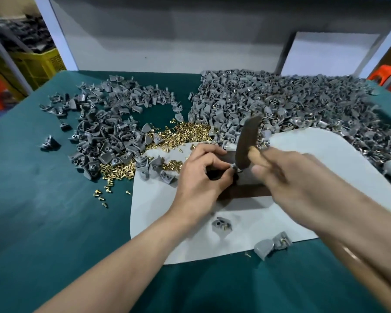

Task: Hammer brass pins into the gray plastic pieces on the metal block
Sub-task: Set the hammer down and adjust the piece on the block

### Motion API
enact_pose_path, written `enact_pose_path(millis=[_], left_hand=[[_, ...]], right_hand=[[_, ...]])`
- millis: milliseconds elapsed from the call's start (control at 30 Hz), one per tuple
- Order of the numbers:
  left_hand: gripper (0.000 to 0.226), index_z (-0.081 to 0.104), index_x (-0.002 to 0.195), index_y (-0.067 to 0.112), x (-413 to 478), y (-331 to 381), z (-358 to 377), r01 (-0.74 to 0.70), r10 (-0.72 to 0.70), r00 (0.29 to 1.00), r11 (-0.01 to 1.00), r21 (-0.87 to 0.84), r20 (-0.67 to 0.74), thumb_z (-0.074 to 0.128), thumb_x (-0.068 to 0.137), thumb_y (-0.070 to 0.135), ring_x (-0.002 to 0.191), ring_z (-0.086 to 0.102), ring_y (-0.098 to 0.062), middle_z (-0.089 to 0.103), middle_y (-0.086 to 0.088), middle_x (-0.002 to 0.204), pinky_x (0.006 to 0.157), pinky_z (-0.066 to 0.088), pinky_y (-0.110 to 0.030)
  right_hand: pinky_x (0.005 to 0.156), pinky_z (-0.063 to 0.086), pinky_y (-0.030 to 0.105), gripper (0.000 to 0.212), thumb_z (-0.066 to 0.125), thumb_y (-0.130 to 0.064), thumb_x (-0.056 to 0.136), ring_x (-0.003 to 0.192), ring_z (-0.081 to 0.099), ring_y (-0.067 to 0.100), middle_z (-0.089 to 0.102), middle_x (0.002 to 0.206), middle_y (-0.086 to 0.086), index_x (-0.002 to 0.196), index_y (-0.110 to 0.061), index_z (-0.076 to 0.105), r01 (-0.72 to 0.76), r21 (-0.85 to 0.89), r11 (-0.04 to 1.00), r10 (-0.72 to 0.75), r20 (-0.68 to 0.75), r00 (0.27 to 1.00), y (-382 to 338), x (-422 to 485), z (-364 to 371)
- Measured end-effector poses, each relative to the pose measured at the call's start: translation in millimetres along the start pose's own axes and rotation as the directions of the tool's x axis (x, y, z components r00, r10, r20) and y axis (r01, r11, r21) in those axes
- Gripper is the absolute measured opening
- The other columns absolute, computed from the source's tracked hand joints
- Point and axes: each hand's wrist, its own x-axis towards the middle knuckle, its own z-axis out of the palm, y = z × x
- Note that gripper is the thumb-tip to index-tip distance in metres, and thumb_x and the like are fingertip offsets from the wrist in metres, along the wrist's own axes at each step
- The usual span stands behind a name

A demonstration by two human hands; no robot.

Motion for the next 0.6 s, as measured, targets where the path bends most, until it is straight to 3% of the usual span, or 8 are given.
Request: enact_pose_path(millis=[67, 133, 200, 267, 333, 467, 600], left_hand=[[0.027, 0.064, 0.065, 0.023, -2, 1, -1, 0.0, 0.0, 1.0, 1.0, -0.01, 0.011, 0.075, 0.078, 0.002, 0.098, 0.056, 0.005, 0.06, 0.015, 0.101, 0.087, 0.041, -0.01], [0.028, 0.064, 0.065, 0.025, -1, 1, -1, 0.026, -0.026, 1.0, 1.0, -0.016, 0.004, 0.075, 0.078, 0.004, 0.099, 0.055, 0.007, 0.061, 0.017, 0.101, 0.088, 0.043, -0.011], [0.024, 0.065, 0.067, 0.023, 2, 1, 0, 0.049, -0.049, 0.999, 0.999, -0.021, -0.006, 0.075, 0.078, 0.004, 0.1, 0.054, 0.01, 0.065, 0.016, 0.097, 0.089, 0.04, -0.008], [0.02, 0.068, 0.068, 0.02, 3, 1, 0, 0.091, -0.091, 0.996, 0.995, -0.048, -0.002, 0.075, 0.078, 0.004, 0.106, 0.053, 0.008, 0.069, 0.015, 0.089, 0.094, 0.038, -0.011], [0.018, 0.07, 0.069, 0.021, 2, 0, -1, 0.113, -0.113, 0.994, 0.991, -0.066, 0.012, 0.076, 0.077, 0.006, 0.111, 0.052, 0.004, 0.071, 0.015, 0.085, 0.099, 0.038, -0.02], [0.018, 0.07, 0.069, 0.022, 2, 1, -1, 0.108, -0.107, 0.994, 0.992, -0.067, 0.027, 0.075, 0.078, 0.008, 0.111, 0.051, 0.004, 0.071, 0.014, 0.087, 0.099, 0.037, -0.022], [0.016, 0.07, 0.069, 0.02, 1, 2, -2, 0.117, -0.115, 0.993, 0.991, -0.072, 0.025, 0.074, 0.078, 0.007, 0.111, 0.051, 0.004, 0.071, 0.011, 0.088, 0.1, 0.037, -0.024]], right_hand=[[0.044, 0.039, 0.02, 0.027, 0.045, -0.042, 0.094, 0.044, 0.05, 0.007, 0.052, 0.048, -0.007, 0.08, -0.02, 0.051, 0.001, 0.036, 0.999, -0.001, -0.014, 1.0, 9, -4, 1], [0.033, 0.029, 0.019, 0.032, 0.043, -0.056, 0.088, 0.034, 0.042, 0.011, 0.049, 0.044, -0.005, 0.084, -0.025, 0.053, 0.026, 0.14, 0.99, 0.0, -0.18, 0.984, 19, -5, -12], [0.03, 0.026, 0.018, 0.036, 0.044, -0.055, 0.083, 0.03, 0.037, 0.011, 0.045, 0.041, -0.002, 0.09, -0.021, 0.054, -0.017, 0.363, 0.931, 0.115, -0.25, 0.961, 30, -3, -23], [0.033, 0.028, 0.017, 0.032, 0.051, -0.041, 0.09, 0.033, 0.035, 0.015, 0.038, 0.039, -0.003, 0.093, -0.01, 0.059, -0.11, 0.653, 0.749, 0.252, -0.127, 0.959, 47, 0, -17], [0.034, 0.027, 0.018, 0.031, 0.047, -0.029, 0.096, 0.035, 0.031, 0.016, 0.032, 0.042, -0.002, 0.1, -0.003, 0.064, -0.251, 0.822, 0.511, 0.331, 0.081, 0.94, 63, 1, -4], [0.035, 0.028, 0.018, 0.033, 0.042, -0.025, 0.096, 0.03, 0.027, 0.013, 0.029, 0.045, 0.0, 0.108, 0.001, 0.058, -0.376, 0.897, 0.232, 0.351, 0.284, 0.892, 82, -3, 13], [0.036, 0.027, 0.016, 0.021, 0.042, -0.029, 0.092, 0.028, 0.027, 0.011, 0.029, 0.044, -0.002, 0.075, -0.016, 0.041, -0.381, 0.921, 0.077, 0.29, 0.345, 0.893, 87, -7, 22]])
